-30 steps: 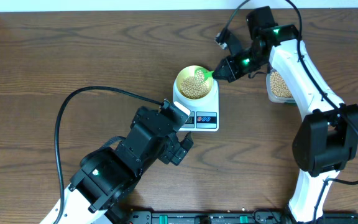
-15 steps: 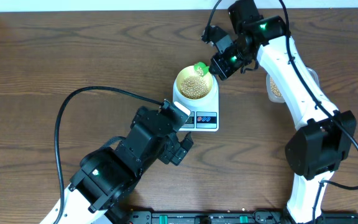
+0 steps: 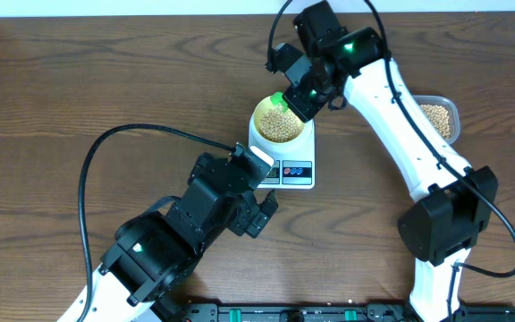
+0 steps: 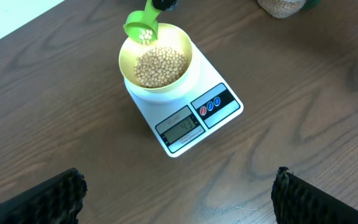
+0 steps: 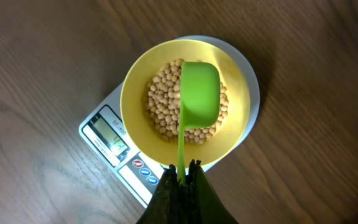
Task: Scoop item into bowl and weigh 50g on scale
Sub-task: 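Tip the scoop with the right gripper to pour soybeans into bowl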
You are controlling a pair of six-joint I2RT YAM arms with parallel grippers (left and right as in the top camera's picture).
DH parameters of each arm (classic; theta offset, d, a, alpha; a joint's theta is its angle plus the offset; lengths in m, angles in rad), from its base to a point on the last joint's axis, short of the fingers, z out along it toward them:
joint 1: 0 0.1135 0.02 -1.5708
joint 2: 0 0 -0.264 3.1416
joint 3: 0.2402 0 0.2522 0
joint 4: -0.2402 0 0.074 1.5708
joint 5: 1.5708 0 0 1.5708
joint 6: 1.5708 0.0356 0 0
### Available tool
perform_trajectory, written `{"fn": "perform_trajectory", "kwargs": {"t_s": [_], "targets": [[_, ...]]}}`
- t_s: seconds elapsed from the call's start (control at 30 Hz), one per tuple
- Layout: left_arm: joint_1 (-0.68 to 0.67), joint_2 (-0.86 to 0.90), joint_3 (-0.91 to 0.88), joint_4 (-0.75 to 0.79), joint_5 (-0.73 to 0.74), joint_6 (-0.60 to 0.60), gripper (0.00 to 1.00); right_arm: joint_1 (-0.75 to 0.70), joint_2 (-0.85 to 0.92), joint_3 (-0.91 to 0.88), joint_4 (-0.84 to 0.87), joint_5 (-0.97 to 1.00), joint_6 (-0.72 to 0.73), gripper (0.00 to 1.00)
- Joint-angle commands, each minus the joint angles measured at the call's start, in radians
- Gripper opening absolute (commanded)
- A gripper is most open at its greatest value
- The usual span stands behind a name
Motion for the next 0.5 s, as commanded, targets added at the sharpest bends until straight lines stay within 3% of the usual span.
{"fn": "perform_trajectory", "kwargs": {"t_s": [0.0, 0.47], "targets": [[0.004, -0.005, 0.030, 0.001, -0.013, 0.014, 0.98, 0.014, -0.002, 0.024, -0.005, 0.039, -0.018, 0.01], [0.004, -0.005, 0.030, 0.001, -0.013, 0.014, 0.98, 0.031, -0.003, 0.024, -0.044, 0.146, -0.028, 0.01]]}}
